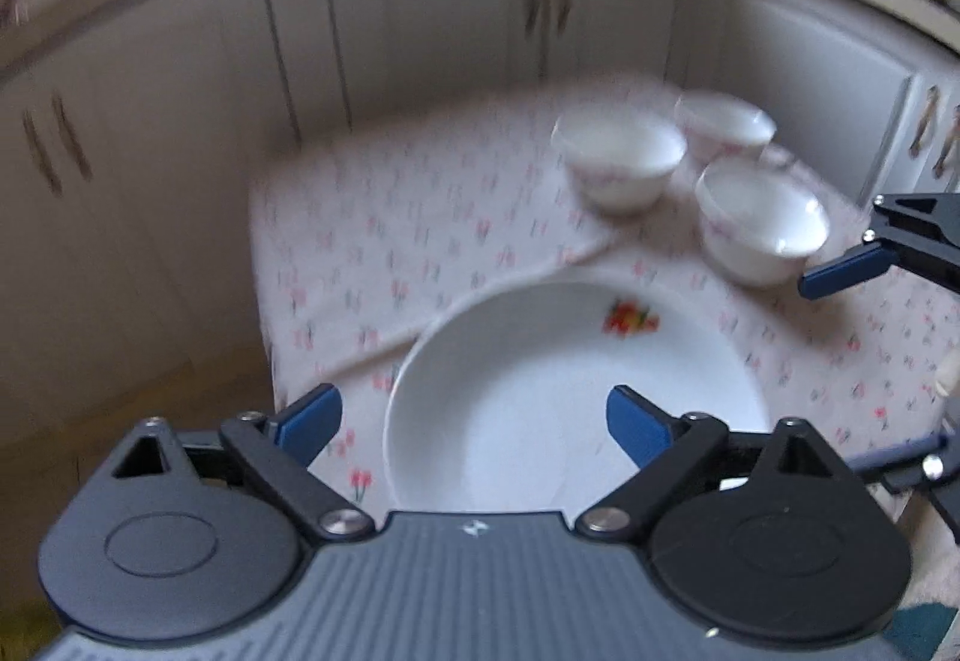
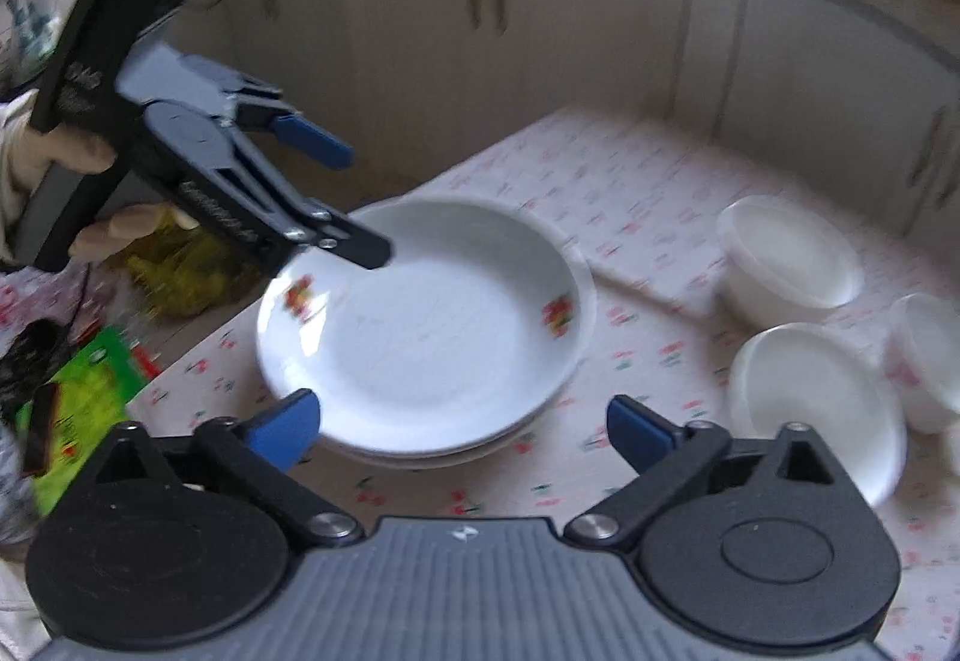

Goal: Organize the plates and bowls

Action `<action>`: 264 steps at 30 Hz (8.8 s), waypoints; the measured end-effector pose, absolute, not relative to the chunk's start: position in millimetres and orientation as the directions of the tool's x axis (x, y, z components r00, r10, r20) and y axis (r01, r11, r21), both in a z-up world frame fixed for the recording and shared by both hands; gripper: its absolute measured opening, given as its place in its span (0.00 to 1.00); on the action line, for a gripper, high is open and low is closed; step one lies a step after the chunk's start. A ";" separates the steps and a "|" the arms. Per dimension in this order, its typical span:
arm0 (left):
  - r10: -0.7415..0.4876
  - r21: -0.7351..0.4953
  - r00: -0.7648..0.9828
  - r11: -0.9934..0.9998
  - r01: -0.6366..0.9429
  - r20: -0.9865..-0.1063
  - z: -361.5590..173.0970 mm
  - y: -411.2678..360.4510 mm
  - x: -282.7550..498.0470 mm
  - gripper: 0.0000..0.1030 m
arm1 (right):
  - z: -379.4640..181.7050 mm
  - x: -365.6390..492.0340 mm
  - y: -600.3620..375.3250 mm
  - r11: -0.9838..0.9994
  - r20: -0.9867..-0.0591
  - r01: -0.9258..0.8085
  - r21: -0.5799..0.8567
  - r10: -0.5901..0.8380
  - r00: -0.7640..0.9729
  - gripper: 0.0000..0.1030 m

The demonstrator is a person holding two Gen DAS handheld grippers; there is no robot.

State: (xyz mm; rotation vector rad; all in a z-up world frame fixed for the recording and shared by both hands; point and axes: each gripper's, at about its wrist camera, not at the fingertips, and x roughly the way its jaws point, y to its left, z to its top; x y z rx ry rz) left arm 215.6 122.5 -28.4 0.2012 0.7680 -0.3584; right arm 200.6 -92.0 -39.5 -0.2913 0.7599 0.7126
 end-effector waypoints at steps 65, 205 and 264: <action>-0.399 0.040 0.643 0.830 0.556 -0.654 -92.4 -95.7 260.7 0.86 | -71.5 342.8 -244.6 0.849 -0.723 -0.498 0.179 0.457 0.518 0.71; -0.345 0.050 0.658 0.862 0.504 -0.670 -91.6 -45.5 366.0 0.81 | -72.4 488.1 -203.2 0.844 -0.797 -0.443 0.301 0.478 0.369 0.58; -0.432 0.005 0.592 0.805 0.593 -0.681 -35.6 -72.5 163.1 0.81 | -8.4 256.0 -233.2 0.867 -0.801 -0.448 0.219 0.422 0.424 0.57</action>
